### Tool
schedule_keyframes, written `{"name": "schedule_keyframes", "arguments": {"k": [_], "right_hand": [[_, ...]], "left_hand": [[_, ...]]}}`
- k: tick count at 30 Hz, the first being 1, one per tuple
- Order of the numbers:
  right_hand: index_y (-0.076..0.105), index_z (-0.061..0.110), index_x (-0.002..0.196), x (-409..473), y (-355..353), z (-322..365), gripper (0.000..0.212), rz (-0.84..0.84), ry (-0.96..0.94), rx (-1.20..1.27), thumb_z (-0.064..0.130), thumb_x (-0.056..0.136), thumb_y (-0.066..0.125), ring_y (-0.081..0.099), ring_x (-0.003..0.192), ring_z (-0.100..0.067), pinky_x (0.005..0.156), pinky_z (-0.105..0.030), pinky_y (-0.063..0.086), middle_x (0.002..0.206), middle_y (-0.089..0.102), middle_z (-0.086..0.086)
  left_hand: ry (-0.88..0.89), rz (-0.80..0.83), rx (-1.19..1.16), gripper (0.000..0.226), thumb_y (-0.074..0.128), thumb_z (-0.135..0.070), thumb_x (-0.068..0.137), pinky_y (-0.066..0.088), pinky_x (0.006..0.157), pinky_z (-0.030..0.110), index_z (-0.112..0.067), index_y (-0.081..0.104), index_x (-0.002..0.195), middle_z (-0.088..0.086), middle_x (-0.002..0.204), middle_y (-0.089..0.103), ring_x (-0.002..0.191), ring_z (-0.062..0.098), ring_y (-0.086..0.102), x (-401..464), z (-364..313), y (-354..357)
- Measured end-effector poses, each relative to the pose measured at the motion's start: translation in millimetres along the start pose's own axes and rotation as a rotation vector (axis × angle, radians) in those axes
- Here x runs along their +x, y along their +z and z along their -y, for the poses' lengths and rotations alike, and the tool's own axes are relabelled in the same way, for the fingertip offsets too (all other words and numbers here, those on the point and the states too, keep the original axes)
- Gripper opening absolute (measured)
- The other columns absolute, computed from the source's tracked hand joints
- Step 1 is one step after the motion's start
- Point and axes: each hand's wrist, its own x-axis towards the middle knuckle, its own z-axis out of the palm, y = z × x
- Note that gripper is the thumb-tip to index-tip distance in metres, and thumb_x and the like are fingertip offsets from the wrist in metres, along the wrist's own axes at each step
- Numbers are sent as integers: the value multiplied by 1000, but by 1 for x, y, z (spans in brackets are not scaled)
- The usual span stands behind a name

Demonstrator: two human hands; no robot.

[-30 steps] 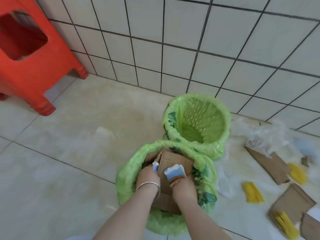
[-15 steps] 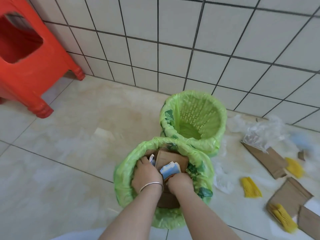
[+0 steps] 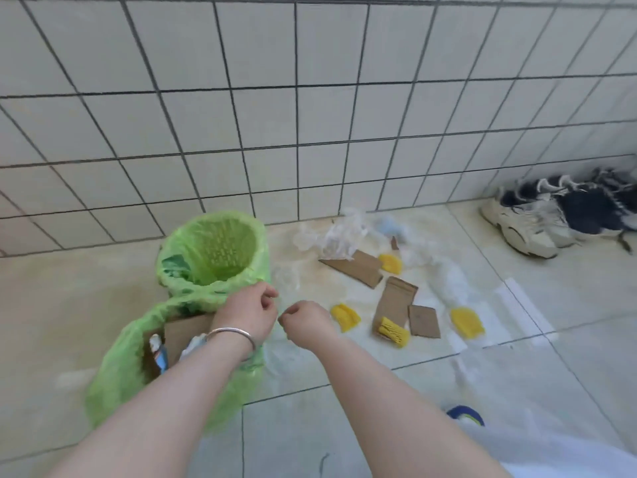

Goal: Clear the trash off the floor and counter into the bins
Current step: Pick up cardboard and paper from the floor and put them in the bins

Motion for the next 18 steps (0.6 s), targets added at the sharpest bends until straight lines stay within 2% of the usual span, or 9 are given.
{"name": "schedule_keyframes", "arguments": {"k": [2, 4, 7, 10, 12, 15, 16, 18], "right_hand": [[61, 7, 91, 4, -26, -23, 19, -27, 85, 67, 19, 88, 47, 64, 105, -30, 89, -35, 53, 108, 68, -16], [62, 1, 107, 12, -50, -45, 30, -46, 178, 132, 18, 88, 46, 65, 104, -29, 94, -39, 53, 115, 67, -16], [63, 3, 108, 22, -77, -69, 33, -87, 249, 229, 18, 83, 47, 69, 94, -28, 86, -41, 57, 110, 69, -14], [62, 5, 106, 38, -96, -90, 32, -116, 288, 233, 19, 82, 46, 67, 98, -28, 86, -40, 57, 109, 68, -13], [61, 5, 100, 53, -103, -106, 25, -98, 308, 182, 19, 85, 45, 65, 98, -28, 86, -37, 56, 106, 67, -13], [55, 8, 94, 81, -114, -134, 17, -29, 330, -22, 20, 89, 44, 57, 84, -27, 68, -30, 49, 89, 59, -11], [57, 7, 98, 91, -119, -142, 20, -17, 339, -77, 20, 90, 44, 54, 83, -26, 65, -28, 46, 88, 58, -10], [60, 7, 113, 110, -131, -158, 30, -13, 347, -145, 21, 92, 43, 56, 91, -26, 71, -27, 44, 106, 61, -10]], "left_hand": [[86, 58, 52, 24, 53, -15, 85, 50, 91, 33, -19, 67, 104, 1, 106, 70, 101, 23, 64, -3, -30, 16], [139, 103, 83, 24, 53, -16, 84, 49, 91, 31, -21, 68, 102, 1, 106, 70, 101, 21, 63, 0, -55, 33], [152, 154, 96, 23, 55, -17, 83, 48, 92, 29, -23, 68, 101, 1, 107, 70, 101, 22, 63, 13, -80, 57], [124, 201, 85, 23, 56, -17, 82, 48, 92, 29, -23, 68, 101, 2, 108, 69, 102, 24, 62, 34, -94, 88], [90, 249, 105, 23, 56, -20, 81, 49, 93, 31, -26, 68, 99, 1, 110, 68, 104, 24, 62, 52, -99, 112], [24, 322, 106, 22, 55, -22, 81, 49, 94, 31, -27, 67, 100, 1, 113, 67, 105, 24, 61, 81, -103, 148], [12, 352, 113, 23, 56, -23, 82, 48, 95, 30, -26, 66, 102, 1, 115, 66, 108, 23, 60, 91, -105, 160], [-4, 412, 141, 25, 56, -25, 84, 45, 98, 29, -25, 66, 107, 0, 120, 64, 113, 22, 58, 108, -110, 182]]}}
